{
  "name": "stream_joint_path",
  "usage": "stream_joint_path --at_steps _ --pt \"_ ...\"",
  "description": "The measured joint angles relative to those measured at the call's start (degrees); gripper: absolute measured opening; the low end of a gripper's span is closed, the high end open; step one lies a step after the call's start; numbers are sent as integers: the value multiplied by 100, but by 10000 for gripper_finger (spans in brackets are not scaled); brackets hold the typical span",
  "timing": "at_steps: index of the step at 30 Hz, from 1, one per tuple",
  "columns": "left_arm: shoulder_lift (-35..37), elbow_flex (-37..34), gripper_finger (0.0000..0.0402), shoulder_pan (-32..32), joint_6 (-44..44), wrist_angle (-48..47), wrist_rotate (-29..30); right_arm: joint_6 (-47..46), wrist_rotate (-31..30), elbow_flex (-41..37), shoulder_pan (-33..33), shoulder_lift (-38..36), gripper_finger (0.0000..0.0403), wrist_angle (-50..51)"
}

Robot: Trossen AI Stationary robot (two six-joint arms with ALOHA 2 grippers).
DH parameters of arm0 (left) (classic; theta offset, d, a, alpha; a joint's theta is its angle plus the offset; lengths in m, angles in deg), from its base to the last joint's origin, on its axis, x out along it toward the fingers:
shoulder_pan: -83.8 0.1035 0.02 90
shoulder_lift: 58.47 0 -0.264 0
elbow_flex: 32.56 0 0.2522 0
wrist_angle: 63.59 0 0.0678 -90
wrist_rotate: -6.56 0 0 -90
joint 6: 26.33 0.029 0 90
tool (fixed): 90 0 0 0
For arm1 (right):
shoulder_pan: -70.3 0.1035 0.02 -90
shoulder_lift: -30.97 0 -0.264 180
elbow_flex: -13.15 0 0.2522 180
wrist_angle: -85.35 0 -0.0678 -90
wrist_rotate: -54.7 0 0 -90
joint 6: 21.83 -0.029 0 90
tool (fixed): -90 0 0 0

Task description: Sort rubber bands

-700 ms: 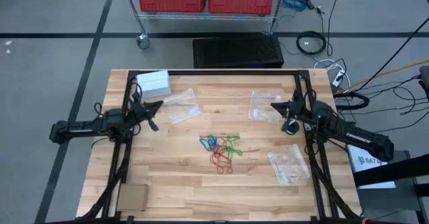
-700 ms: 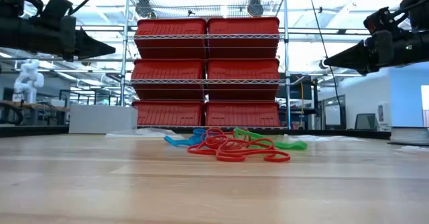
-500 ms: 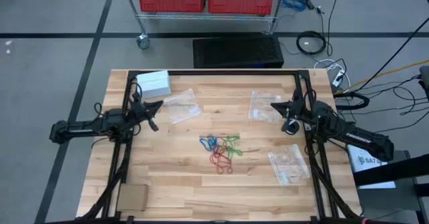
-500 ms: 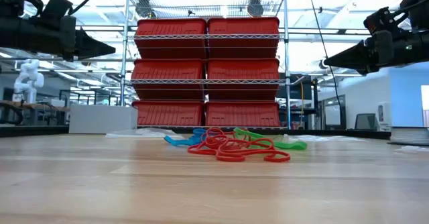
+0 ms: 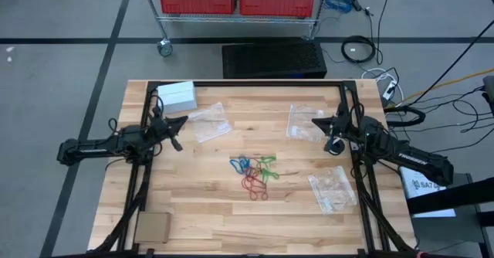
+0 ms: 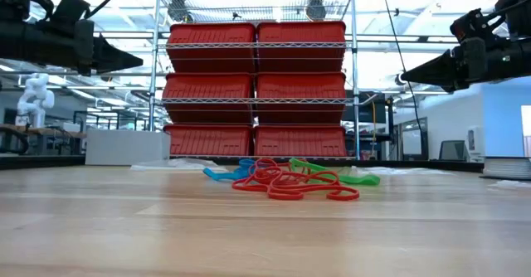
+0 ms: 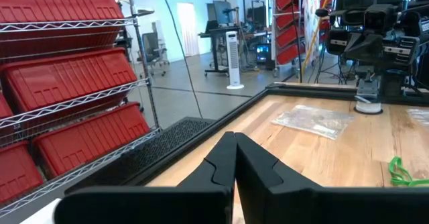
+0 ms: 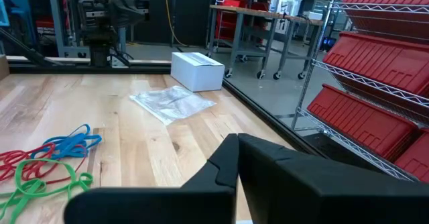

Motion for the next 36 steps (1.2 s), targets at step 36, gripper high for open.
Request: stream_joint_path --at_steps 36 --pt "0 0 11 -1 1 0 0 -1530 1416 2 15 43 0 -1701"
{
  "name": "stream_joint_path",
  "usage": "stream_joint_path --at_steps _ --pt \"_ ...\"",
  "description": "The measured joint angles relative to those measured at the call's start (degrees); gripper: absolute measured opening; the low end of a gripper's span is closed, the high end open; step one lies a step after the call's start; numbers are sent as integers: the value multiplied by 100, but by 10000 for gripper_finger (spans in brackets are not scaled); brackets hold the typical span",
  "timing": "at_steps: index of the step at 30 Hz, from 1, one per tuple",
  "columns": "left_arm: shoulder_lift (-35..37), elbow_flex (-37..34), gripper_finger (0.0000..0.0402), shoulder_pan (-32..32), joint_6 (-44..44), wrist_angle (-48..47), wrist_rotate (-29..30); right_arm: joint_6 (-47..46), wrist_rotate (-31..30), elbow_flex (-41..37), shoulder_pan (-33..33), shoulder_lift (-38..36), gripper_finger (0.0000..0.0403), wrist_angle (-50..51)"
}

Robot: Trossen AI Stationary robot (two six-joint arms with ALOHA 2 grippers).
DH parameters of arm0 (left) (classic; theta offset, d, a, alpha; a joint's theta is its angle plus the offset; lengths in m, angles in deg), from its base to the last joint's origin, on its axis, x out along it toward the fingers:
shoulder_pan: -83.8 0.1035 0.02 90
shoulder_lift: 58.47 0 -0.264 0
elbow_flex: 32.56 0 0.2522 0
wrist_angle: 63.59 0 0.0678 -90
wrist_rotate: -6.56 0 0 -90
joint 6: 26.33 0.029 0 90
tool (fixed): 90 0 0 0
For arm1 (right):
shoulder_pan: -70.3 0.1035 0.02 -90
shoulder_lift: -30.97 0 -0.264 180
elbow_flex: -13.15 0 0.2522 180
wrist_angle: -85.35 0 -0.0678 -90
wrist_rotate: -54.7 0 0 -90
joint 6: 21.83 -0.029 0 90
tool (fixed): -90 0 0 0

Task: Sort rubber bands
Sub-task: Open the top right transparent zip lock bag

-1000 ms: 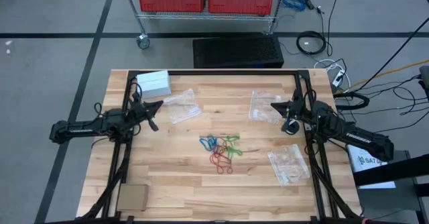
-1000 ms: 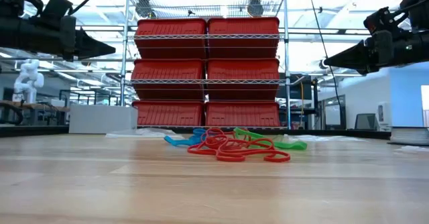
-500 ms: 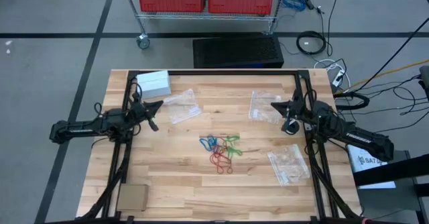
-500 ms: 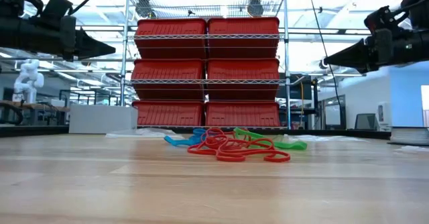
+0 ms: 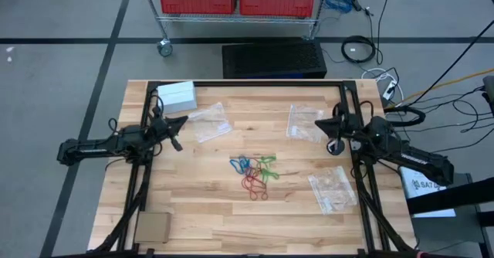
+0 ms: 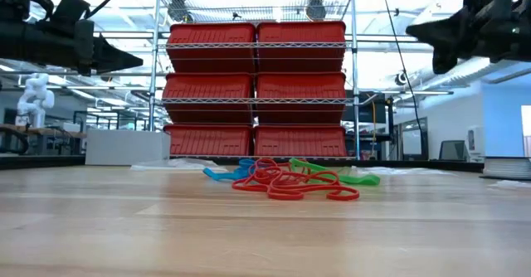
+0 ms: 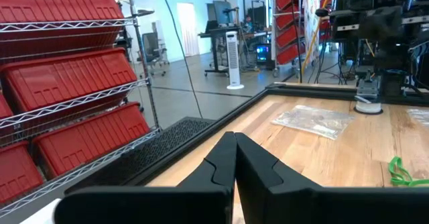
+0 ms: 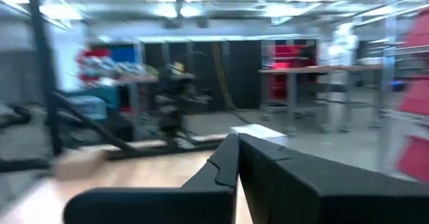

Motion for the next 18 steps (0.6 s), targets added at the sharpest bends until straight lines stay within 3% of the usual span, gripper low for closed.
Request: stream_joint_path --at_steps 4,11,18 --pt "0 0 11 1 -1 2 0 -642 312 0 0 0 0 -197" --pt "0 0 11 1 -1 1 0 -770 -361 0 0 227 0 170" --pt "0 0 11 -1 -1 1 0 -966 -538 -1 4 1207 17 248"
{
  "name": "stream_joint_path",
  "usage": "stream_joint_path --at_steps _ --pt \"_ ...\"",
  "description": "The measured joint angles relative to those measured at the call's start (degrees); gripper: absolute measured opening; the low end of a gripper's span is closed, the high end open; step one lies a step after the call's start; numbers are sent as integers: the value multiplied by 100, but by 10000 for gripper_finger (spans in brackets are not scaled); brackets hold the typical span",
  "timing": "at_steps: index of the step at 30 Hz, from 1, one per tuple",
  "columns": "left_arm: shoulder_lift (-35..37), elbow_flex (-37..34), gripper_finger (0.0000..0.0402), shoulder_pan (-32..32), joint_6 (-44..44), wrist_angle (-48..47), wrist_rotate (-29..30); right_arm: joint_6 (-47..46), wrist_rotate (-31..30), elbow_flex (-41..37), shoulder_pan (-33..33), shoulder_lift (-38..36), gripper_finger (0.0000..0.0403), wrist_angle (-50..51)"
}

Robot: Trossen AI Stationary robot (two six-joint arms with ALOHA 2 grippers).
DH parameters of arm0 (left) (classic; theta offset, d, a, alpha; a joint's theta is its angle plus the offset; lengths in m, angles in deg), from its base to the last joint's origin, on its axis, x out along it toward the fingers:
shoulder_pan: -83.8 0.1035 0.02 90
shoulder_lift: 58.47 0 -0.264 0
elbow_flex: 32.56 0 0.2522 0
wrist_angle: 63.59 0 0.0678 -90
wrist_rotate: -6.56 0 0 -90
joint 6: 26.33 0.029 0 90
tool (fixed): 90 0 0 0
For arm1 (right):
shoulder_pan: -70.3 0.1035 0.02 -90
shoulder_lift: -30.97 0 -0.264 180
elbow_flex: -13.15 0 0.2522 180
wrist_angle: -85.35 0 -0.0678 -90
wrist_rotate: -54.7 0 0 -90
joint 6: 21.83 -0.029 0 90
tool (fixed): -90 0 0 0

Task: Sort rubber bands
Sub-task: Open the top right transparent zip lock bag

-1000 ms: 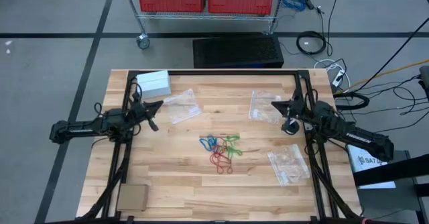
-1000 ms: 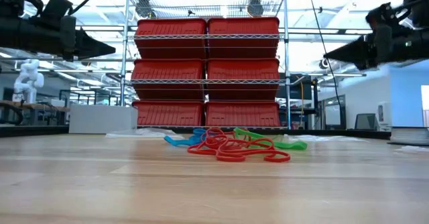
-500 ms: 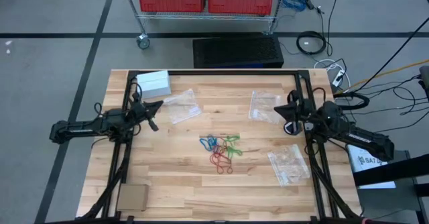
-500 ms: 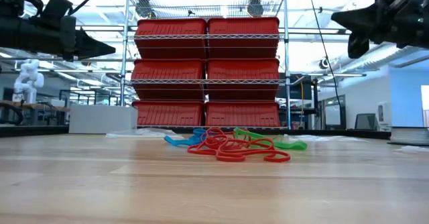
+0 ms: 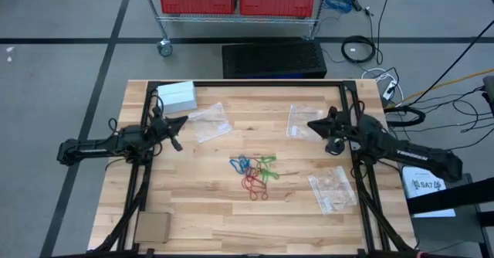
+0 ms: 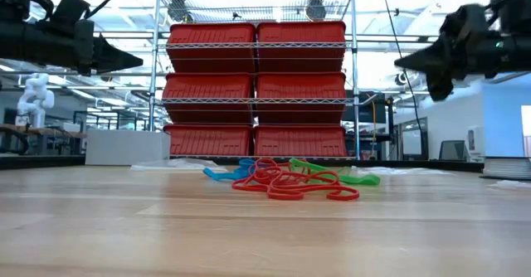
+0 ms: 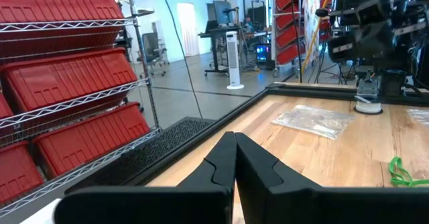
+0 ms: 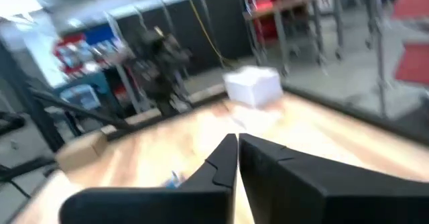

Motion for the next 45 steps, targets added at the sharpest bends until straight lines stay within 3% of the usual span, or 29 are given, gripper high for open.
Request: stream_joint_path --at_steps 7,14,24,32,41,45 --pt "0 0 11 1 1 0 0 -275 -611 116 0 1328 102 174" --pt "0 0 11 2 0 0 0 -765 -1497 1018 0 2931 158 466" --pt "0 0 11 1 1 3 0 -2219 -2061 3157 -11 5695 162 1959" --pt "0 0 11 2 2 5 0 -3040 -2254 4094 -164 7246 162 2912" --pt "0 0 11 2 0 8 0 -3157 -1957 4405 -196 7840 162 3038" --pt "0 0 11 1 1 8 0 -2639 -2996 4406 -11 7913 162 3019"
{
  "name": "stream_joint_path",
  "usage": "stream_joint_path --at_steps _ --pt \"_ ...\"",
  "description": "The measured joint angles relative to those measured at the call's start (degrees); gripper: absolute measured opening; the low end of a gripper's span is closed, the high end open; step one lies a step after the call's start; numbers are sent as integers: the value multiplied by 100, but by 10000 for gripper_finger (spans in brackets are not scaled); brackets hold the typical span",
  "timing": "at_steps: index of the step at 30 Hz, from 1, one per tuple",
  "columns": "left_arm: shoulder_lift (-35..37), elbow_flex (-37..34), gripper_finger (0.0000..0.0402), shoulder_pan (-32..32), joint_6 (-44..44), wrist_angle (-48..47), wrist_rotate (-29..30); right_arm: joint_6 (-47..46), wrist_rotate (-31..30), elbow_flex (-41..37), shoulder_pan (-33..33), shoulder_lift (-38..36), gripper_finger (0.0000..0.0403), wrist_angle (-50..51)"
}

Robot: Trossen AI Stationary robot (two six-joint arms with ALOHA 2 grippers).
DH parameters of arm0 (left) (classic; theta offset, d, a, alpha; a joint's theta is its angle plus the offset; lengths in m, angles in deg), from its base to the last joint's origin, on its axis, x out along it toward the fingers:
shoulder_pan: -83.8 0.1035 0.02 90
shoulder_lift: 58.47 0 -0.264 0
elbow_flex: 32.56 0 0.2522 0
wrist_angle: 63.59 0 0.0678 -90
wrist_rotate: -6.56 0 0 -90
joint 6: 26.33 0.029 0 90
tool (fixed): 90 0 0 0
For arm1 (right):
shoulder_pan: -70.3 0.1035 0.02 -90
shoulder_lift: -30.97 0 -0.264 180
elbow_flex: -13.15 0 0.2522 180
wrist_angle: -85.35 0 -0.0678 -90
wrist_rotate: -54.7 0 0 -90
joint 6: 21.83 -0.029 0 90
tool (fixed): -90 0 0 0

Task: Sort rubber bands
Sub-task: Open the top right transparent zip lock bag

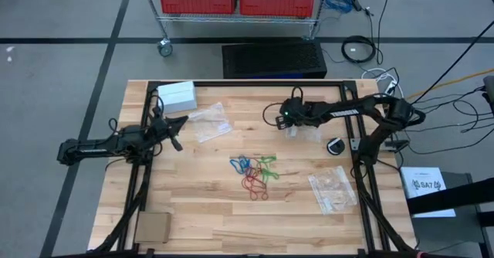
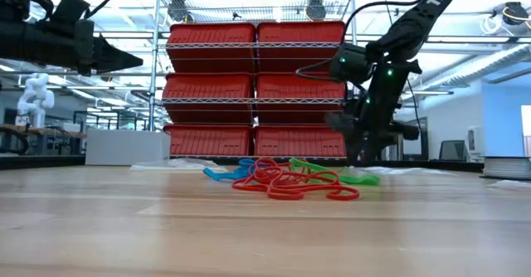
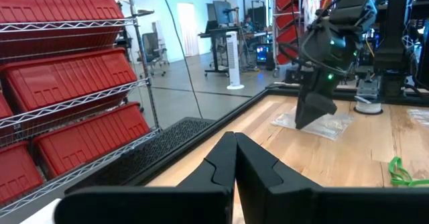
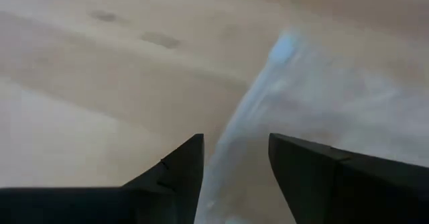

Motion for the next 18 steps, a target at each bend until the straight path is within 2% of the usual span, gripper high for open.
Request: stream_joint_path --at_steps 3,12,16,18 --pt "0 0 11 1 0 2 0 303 -565 1 35 194 156 -26" --pt "0 0 11 -1 1 4 0 509 -466 27 -226 472 100 -200" --pt "0 -1 11 0 0 6 0 1354 -111 24 -234 324 76 -313" --pt "0 -1 11 1 0 6 0 1996 354 124 -226 296 66 -299"
